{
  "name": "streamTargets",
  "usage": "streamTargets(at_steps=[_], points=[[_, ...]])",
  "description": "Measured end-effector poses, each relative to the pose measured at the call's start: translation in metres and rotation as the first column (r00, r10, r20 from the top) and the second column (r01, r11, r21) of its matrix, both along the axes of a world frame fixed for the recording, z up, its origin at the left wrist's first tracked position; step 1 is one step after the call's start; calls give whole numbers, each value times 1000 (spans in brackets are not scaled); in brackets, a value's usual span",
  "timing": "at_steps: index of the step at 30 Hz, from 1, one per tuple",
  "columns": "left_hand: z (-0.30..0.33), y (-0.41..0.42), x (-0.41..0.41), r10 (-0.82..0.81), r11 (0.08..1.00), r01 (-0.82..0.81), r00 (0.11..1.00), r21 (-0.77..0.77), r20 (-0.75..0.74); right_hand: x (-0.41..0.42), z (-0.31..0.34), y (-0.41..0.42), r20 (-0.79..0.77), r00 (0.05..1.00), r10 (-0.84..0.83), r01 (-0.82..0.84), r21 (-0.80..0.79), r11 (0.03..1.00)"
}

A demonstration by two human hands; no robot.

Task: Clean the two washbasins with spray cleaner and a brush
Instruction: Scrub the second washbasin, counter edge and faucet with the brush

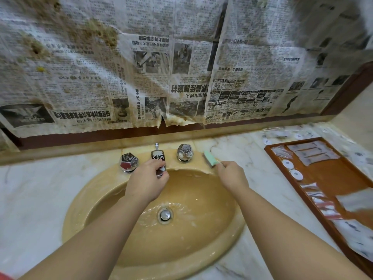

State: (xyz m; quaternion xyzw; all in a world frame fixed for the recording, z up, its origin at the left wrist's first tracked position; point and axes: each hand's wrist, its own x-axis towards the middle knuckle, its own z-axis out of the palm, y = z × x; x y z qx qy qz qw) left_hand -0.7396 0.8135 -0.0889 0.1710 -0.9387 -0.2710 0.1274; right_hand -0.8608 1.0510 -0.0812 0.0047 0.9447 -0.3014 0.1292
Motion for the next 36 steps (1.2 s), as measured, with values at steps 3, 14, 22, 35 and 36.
streamTargets(at_steps=[3, 14, 22, 35, 36], points=[[0, 2, 0, 12, 1000, -12, 1000, -10, -9, 12, -8, 11, 17, 999, 44, -45, 7, 999], [-14, 40, 27, -162, 984, 140, 960, -109, -228, 72, -16, 6, -24, 1000, 13, -13, 4, 1000], [-60, 62, 34, 148, 743, -312, 939, 592, 309, 111, -48, -36, 307, 930, 203, -138, -219, 966], [-63, 30, 14, 204, -224, -268, 927, 937, 314, 103, -31, -55, 323, 766, 555, -445, -356, 822], [-60, 29, 13, 202, -210, -280, 925, 937, 322, 94, -30, -57, 318, 777, 543, -454, -316, 833]])
